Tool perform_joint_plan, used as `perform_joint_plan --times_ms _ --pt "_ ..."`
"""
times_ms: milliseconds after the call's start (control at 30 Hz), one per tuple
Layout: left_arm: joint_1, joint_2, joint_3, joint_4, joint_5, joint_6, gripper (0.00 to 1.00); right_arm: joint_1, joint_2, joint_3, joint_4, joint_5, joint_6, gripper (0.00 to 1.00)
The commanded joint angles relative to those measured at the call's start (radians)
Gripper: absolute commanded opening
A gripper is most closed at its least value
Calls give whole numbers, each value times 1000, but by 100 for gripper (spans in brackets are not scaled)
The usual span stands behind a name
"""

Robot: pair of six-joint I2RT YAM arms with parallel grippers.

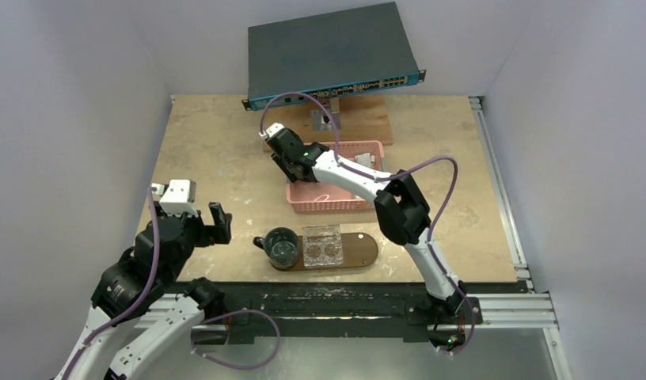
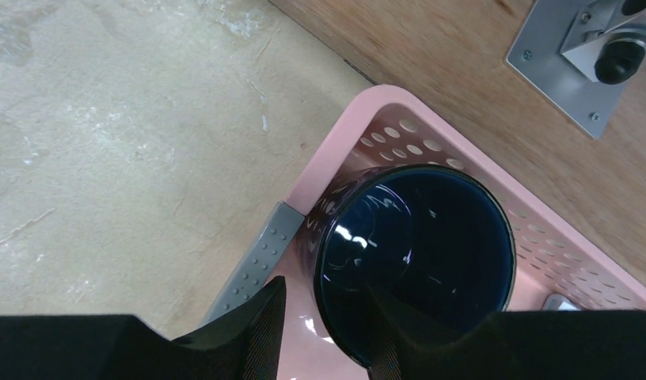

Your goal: Prepare toiletry sets of a toothbrush and toothpaste on the tray

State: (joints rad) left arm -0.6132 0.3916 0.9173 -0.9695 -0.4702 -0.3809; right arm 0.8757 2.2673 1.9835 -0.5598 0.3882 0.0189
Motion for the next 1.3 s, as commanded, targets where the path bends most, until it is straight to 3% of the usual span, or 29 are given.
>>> perform_joint_plan --times_ms 0,233,300,433,833,1033,1267 --pt "8 13 -5 20 5 13 100 -6 27 60 20 -26 -14 42" --pt "9 13 -8 18 4 13 100 -6 49 66 28 -38 -43 32" --pt "9 15 -8 18 1 13 100 -6 46 66 30 -37 -47 25" --pt "9 15 -8 18 1 13 100 -6 23 57 29 -31 -59 0" --pt "10 8 -6 16 3 9 100 -5 -192 -74 73 -12 -77 0" --pt "10 -2 -6 17 8 8 100 -4 -349 -195 99 -96 -118 0" --pt "10 -11 -8 18 19 10 100 -3 -476 -256 -51 -250 -165 0"
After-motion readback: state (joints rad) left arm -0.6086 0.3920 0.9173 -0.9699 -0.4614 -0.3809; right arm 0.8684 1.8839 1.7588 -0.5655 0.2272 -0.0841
